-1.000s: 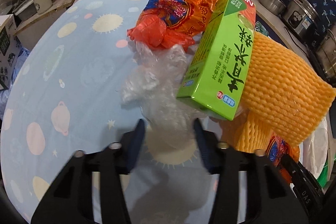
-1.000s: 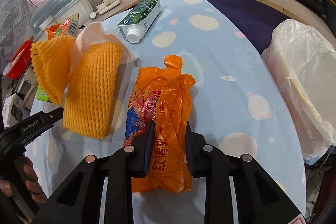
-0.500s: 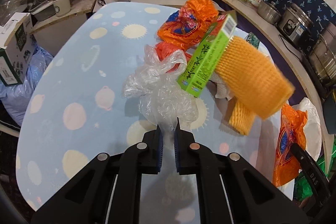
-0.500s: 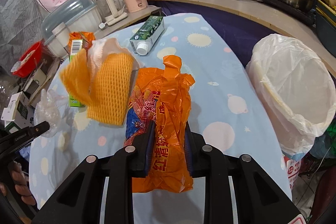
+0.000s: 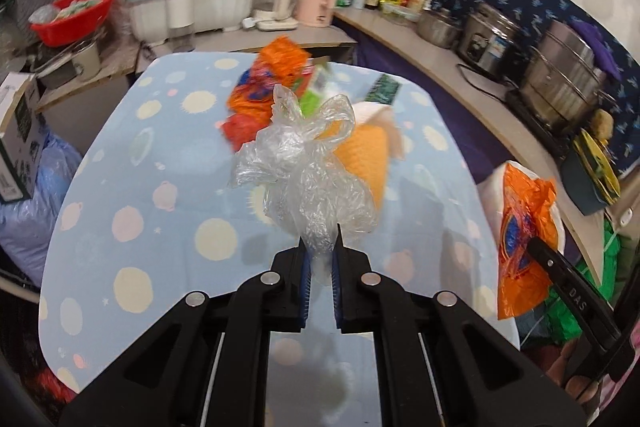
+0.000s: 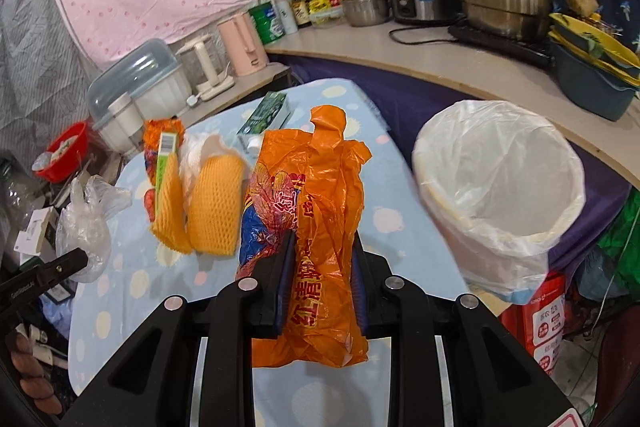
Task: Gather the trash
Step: 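Carry both bags over the bin and open both grippers to drop them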
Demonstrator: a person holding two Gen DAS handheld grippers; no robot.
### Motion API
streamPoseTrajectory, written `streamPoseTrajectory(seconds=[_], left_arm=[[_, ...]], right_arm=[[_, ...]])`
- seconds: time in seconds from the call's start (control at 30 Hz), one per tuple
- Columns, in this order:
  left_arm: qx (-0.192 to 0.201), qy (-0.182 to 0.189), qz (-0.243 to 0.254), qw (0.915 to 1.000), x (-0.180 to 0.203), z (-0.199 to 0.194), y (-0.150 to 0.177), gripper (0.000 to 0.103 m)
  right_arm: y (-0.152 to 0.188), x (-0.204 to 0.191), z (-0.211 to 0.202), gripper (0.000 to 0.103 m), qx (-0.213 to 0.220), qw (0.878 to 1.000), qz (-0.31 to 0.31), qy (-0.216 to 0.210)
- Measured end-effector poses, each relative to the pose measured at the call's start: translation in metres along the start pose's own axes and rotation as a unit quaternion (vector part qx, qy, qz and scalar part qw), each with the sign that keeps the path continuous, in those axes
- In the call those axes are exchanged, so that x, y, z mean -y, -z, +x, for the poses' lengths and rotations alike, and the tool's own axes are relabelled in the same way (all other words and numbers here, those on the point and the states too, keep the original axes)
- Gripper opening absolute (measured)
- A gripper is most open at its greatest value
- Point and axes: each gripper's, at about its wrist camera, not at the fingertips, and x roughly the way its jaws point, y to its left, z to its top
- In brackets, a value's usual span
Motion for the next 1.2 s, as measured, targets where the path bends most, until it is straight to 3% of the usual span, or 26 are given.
streamPoseTrajectory(seconds=[0.3, 0.6, 0.77, 0.93, 1.13, 1.2], left_arm=[[0.007, 0.073, 0.081, 0.994, 0.09, -0.001, -0.007, 0.008], [0.0, 0.143, 0.151, 0.9782, 0.19, 0.023, -0.014, 0.008], [-0.004, 0.167, 0.185, 0.9684, 0.24, 0.048, -0.015, 0.009], [-0.038, 0.195, 0.202, 0.9592, 0.279, 0.089, -0.016, 0.009], [-0.071, 0.2, 0.209, 0.9548, 0.303, 0.131, -0.011, 0.01], [-0.081, 0.197, 0.204, 0.9557, 0.305, 0.14, -0.01, 0.013]], right_arm=[[-0.019, 0.081, -0.019, 0.024, 0.042, 0.995, 0.071, 0.056], [-0.033, 0.159, -0.008, 0.024, 0.05, 0.985, 0.128, 0.11], [-0.038, 0.181, 0.007, 0.024, 0.047, 0.981, 0.138, 0.126], [-0.047, 0.197, 0.026, 0.024, 0.037, 0.979, 0.145, 0.14], [-0.053, 0.212, 0.044, 0.029, 0.032, 0.976, 0.157, 0.15], [-0.054, 0.215, 0.044, 0.036, 0.035, 0.974, 0.163, 0.154]])
